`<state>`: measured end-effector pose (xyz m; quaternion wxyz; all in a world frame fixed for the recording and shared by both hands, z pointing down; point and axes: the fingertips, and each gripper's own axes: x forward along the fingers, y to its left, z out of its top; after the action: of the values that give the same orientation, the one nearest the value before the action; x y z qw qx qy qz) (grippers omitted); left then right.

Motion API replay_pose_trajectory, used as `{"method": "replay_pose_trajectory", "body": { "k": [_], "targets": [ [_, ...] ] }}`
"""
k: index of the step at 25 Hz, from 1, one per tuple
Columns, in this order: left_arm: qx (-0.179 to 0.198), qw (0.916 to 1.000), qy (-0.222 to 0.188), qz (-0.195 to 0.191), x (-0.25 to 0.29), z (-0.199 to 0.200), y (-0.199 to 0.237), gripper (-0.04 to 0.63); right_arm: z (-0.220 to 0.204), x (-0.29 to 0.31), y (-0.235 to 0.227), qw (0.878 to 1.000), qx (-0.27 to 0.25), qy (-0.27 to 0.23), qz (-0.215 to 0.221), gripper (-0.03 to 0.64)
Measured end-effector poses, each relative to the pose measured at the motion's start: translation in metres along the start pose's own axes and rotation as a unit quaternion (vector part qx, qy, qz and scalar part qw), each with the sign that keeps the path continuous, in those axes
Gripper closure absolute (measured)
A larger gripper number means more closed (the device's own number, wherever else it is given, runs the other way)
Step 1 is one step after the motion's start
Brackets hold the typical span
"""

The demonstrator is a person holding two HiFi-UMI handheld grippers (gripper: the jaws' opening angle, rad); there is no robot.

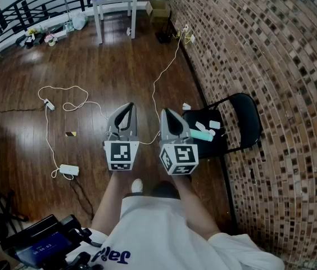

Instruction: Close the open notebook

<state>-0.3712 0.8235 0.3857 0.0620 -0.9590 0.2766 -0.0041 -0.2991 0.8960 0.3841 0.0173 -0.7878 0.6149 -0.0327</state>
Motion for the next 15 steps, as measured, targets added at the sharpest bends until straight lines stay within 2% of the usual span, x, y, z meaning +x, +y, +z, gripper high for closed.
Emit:
{"method": "replay_pose_trajectory", "body": {
  "k": [6,10,13,15],
  "targets": [
    [-0.002,0.9999,0.007,0.01,0.088,-0.012,0.009,0.584,0.003,0.082,-0.063,1.0,0.015,0.004,0.024,0.627],
    [-0.012,0.999,0.003,0.044,0.159,-0.014,0.025,0.584,0.008,0.15,-0.1,0.997,-0.011,0.004,0.07,0.627],
    [-0.01,0.9976,-0.01,0.068,0.216,0.001,0.036,0.584,0.028,0.2,-0.138,0.996,-0.005,-0.002,0.087,0.627],
    [-0.006,0.9965,-0.017,0.081,0.247,0.013,0.041,0.584,0.038,0.228,-0.155,0.993,-0.007,-0.002,0.116,0.627]
  ]
}}
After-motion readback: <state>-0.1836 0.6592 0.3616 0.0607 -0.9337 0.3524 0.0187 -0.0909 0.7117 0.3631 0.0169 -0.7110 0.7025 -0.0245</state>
